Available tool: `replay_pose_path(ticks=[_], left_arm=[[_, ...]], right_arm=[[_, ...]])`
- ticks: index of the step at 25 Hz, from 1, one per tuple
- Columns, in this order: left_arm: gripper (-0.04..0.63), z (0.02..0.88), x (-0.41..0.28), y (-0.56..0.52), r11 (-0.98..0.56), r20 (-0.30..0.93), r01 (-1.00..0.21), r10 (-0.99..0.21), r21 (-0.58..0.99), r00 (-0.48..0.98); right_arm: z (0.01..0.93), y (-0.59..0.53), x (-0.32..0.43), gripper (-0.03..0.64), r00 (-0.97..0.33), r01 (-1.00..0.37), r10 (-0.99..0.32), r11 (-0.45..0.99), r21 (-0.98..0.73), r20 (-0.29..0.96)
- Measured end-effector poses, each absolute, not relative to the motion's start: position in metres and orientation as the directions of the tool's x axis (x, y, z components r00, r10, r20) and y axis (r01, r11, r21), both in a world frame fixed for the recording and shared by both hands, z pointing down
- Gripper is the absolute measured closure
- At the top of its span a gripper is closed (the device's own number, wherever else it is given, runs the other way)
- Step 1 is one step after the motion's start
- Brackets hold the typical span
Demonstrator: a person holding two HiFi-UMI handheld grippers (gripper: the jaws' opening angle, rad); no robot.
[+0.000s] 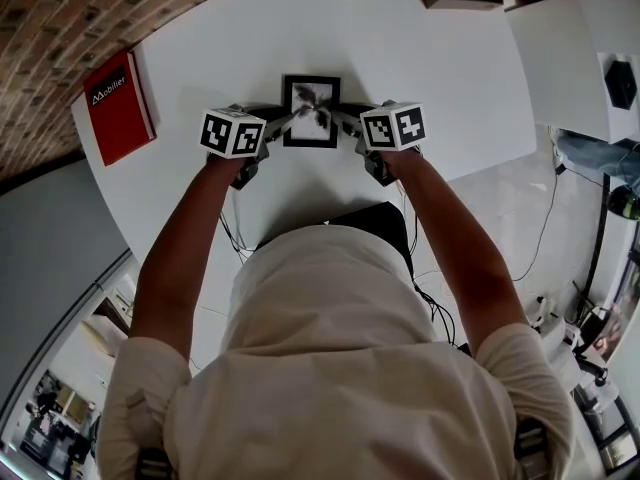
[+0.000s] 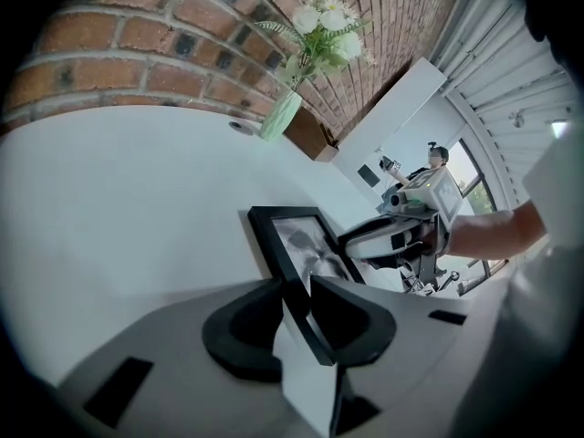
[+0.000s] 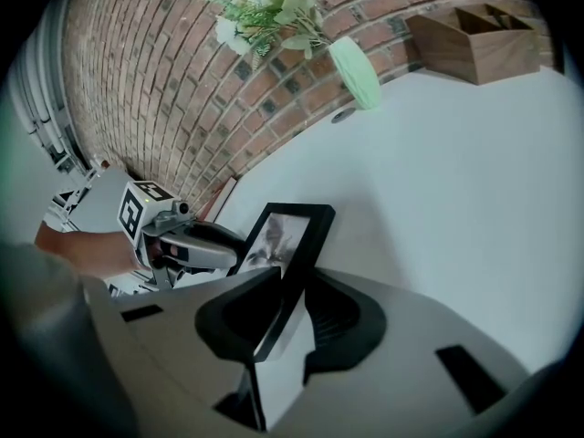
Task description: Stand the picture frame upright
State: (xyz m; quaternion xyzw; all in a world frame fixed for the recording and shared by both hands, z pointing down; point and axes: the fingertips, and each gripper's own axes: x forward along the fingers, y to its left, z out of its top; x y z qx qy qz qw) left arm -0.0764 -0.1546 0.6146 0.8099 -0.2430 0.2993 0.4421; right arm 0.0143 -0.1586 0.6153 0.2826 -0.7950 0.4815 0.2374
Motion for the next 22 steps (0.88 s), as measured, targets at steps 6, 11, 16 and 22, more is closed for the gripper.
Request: replay_pose_path(ticks=[6,11,16,22], left_arm=[[0.503,0.614,-0.075,-0.151,-0.487,0.705,-0.662,-0.125,0.570,0.699],[0.515,0.604,-0.074,-0.154,-0.520,0.708,-0.663,-0.148,0.539,0.691],[0.527,0.594,-0.068,-0.156,-0.550,0.702,-0.654,-0.163,0.519,0.694],[0.538,0.582,-0.053,-0.155,-0.589,0.692,-0.634,-0.169,0.500,0.702]], right_arm=[[0.616,-0.157,0.015,0.551,-0.720,-0.686,-0.234,0.384,-0.618,0.653],[0.611,-0.157,0.019,0.551,-0.713,-0.694,-0.257,0.396,-0.602,0.652],[0.600,-0.157,0.028,0.551,-0.693,-0.714,-0.302,0.408,-0.569,0.654],[0.585,-0.160,0.045,0.552,-0.671,-0.736,-0.359,0.424,-0.528,0.648]])
